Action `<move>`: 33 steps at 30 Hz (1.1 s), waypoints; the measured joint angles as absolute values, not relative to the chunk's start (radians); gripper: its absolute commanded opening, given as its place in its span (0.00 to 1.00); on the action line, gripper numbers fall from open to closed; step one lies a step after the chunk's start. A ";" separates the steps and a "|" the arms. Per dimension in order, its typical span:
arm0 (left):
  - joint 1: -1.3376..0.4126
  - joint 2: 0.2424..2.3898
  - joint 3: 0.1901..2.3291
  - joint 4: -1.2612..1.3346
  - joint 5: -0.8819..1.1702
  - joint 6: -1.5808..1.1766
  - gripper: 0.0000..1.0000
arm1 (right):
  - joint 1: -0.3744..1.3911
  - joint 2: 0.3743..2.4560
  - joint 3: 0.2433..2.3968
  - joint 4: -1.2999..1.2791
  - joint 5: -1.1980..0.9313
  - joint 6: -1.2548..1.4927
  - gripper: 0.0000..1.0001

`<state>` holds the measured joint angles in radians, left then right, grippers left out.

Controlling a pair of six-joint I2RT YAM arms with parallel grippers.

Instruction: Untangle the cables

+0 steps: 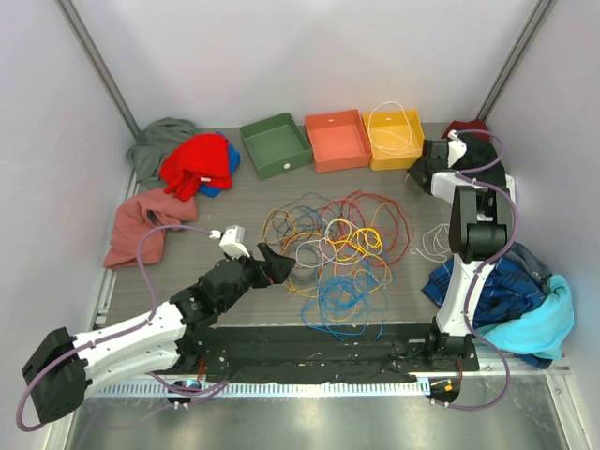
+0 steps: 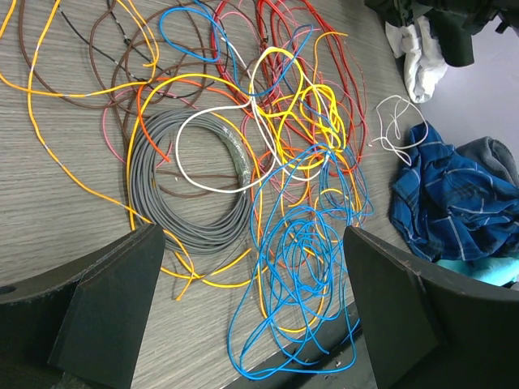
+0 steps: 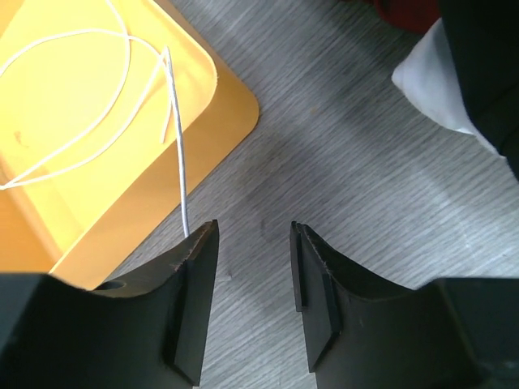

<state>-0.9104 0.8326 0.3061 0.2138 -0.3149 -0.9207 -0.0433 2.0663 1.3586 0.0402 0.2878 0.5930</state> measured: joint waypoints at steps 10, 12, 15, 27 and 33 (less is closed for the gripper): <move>-0.910 0.863 0.306 0.223 -0.313 -0.916 0.97 | -0.035 2.003 1.218 0.093 0.275 0.616 0.46; -0.910 0.866 0.306 0.229 -0.313 -0.913 0.97 | -0.031 1.966 1.182 0.089 0.283 0.625 0.47; -0.910 0.870 0.307 0.233 -0.313 -0.911 0.97 | -0.020 1.890 1.130 0.089 0.303 0.633 0.48; -0.910 0.870 0.307 0.237 -0.311 -0.899 0.98 | -0.002 1.818 1.126 0.126 0.276 0.634 0.50; -0.910 0.846 0.307 0.236 -0.321 -0.881 0.98 | -0.002 1.911 1.206 0.126 0.263 0.627 0.50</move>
